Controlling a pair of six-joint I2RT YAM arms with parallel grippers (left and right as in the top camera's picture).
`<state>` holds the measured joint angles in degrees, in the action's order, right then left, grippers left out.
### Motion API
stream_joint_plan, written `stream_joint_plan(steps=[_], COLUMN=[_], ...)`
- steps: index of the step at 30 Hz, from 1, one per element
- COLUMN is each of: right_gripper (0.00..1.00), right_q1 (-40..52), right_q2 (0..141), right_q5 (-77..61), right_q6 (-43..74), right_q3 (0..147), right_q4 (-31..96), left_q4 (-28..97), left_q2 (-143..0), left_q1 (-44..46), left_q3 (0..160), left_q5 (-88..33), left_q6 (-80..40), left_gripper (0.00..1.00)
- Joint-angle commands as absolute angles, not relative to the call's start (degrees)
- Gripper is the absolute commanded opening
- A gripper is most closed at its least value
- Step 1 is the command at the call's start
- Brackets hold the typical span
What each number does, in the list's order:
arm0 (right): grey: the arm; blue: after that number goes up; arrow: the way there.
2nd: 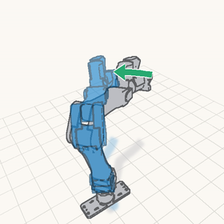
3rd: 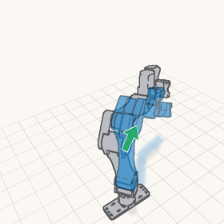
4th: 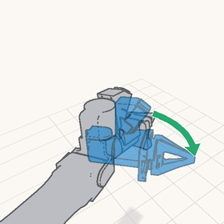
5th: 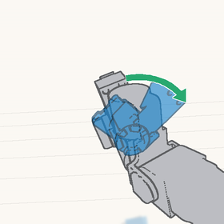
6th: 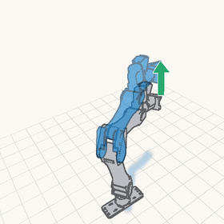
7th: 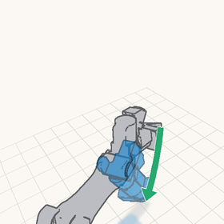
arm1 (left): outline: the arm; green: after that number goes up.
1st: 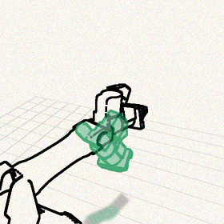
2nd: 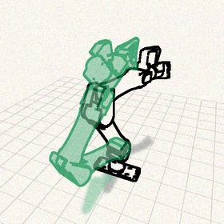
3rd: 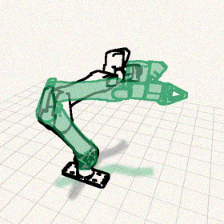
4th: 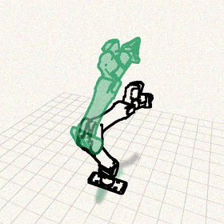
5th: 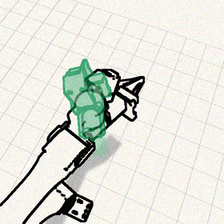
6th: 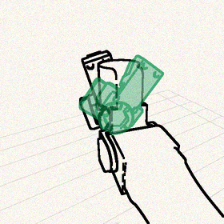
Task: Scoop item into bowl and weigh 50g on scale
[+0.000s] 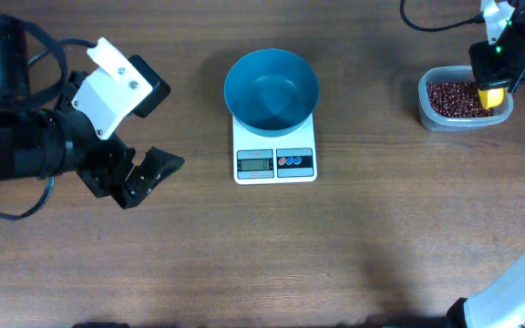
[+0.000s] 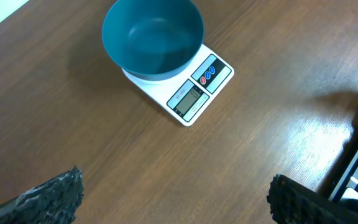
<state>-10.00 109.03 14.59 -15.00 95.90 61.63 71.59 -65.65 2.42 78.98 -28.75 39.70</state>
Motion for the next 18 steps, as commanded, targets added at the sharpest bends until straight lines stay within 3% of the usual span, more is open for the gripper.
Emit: stream_joint_plan(steps=[1, 18], right_gripper=[0.04, 0.04], right_q1=[-10.2, -14.3], right_q2=[111.3, 113.8], right_q5=[15.7, 2.3], right_q6=[-14.8, -14.1], right_q3=[96.5, 96.4], right_q4=[61.5, 61.1], left_q4=[71.7, 71.7], left_q2=[-65.7, -65.7], left_q1=[2.5, 2.5], left_q3=[79.5, 79.5], left_q5=[-30.0, -30.0], left_q6=[40.8, 40.8], left_gripper=[0.99, 0.99])
